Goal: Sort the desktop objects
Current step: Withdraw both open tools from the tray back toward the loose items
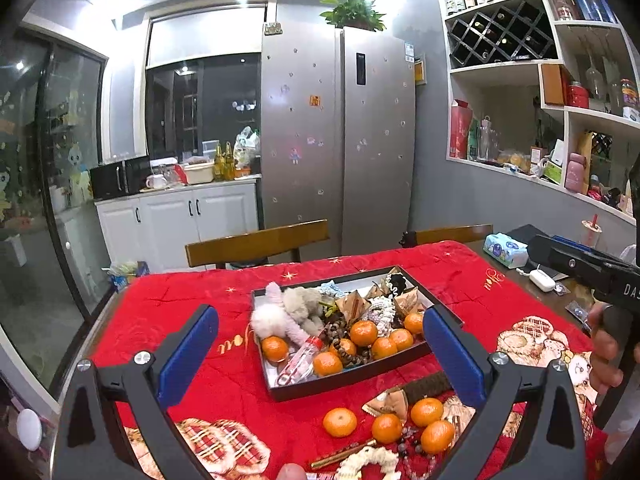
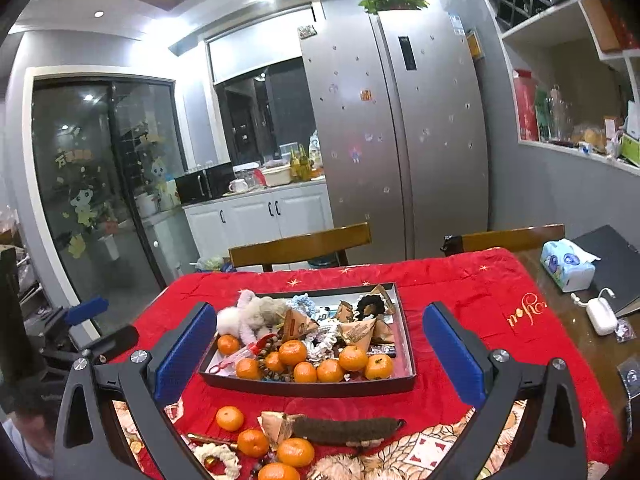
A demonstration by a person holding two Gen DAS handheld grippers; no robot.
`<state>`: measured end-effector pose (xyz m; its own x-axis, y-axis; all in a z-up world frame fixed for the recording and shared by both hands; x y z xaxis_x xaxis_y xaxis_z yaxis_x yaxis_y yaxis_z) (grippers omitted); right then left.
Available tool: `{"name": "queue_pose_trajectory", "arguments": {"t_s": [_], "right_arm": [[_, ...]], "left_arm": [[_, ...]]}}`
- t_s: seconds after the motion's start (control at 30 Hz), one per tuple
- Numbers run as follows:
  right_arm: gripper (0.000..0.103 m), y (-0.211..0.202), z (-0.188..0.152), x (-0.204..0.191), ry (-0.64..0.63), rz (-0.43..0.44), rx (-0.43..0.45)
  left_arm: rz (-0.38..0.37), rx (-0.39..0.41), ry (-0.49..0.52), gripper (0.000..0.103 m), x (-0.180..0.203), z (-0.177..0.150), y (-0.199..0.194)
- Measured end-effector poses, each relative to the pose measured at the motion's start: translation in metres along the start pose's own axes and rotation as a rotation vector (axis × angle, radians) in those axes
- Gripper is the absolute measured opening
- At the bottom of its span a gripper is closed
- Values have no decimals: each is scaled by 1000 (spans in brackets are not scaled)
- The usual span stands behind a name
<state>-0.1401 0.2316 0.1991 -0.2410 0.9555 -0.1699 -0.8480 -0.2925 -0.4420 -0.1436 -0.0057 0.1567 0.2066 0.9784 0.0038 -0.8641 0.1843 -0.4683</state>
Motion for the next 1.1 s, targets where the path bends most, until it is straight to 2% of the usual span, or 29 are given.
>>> {"name": "queue_pose_trajectory", "arguments": {"t_s": [0.27,0.47,0.57,0.83,0.97,1.1], "right_arm": [[103,-22,-22,-9,-1,25,3],[103,-19,-50,-17,-22,24,-21],[103,-20,-58,-15,-4,18,-4],[103,-4,-85,-22,-25,29,-43],[103,9,-104,-27,-64,23,-59],[103,28,-125,-31,-81,43,-128]], "left_arm": [[1,0,1,102,4,-27,-27],[-2,-55,39,102,16,-62,-25],[10,-62,53,102,19,-75,-21],[-7,-95,42,102,12,-114,-2],[4,-188,54,102,9,-134,23],[-93,-293,-12,102,7,-156,46]]}}
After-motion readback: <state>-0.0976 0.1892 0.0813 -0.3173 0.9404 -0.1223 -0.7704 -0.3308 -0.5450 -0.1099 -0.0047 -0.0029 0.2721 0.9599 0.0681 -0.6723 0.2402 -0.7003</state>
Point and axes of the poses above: each gripper's, at about its wrist camera, not at the fingertips, and y roughly the way its jaws point, x to its right, z to its top, the point moved 7 cm from there along y, roughly the way its jaws point, and after that the axes turned 6 degrees about -x, right-handed, at the moved point
